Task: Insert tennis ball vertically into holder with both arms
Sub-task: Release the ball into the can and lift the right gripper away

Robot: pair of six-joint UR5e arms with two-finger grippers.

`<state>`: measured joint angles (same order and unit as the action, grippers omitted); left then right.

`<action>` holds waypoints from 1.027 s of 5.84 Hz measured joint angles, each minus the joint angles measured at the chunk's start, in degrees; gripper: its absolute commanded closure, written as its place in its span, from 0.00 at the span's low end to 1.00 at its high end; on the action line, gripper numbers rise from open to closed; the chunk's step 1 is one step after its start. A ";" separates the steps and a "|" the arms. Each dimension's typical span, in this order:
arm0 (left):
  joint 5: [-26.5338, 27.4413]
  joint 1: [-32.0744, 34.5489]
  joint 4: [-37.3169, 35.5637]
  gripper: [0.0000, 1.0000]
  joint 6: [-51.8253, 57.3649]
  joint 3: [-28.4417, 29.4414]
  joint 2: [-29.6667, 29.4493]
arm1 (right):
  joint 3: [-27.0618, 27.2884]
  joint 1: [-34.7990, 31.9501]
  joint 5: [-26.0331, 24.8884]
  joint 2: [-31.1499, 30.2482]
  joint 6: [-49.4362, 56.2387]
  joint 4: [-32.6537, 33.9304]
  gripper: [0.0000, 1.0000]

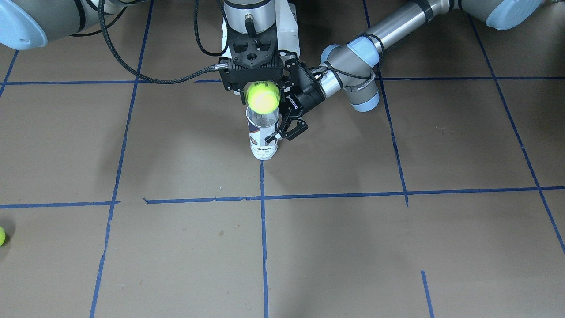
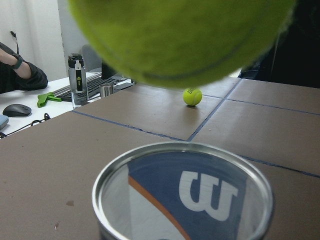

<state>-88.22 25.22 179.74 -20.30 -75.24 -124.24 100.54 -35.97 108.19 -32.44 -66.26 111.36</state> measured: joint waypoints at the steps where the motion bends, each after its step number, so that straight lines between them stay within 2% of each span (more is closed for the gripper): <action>1: 0.05 0.00 0.00 0.15 0.00 0.00 0.01 | 0.09 -0.01 0.00 -0.04 -0.07 0.00 0.00; 4: 0.01 0.03 0.00 0.15 0.00 -0.08 -0.01 | 1.36 -2.51 1.37 -1.39 2.67 0.12 0.00; 6: 0.06 0.08 0.07 0.15 0.00 -0.09 0.15 | 2.52 -11.13 6.97 -8.02 14.81 0.02 0.00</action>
<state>-88.16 25.30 179.80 -20.30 -75.32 -124.10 103.06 -47.10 115.17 -40.46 -51.45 111.38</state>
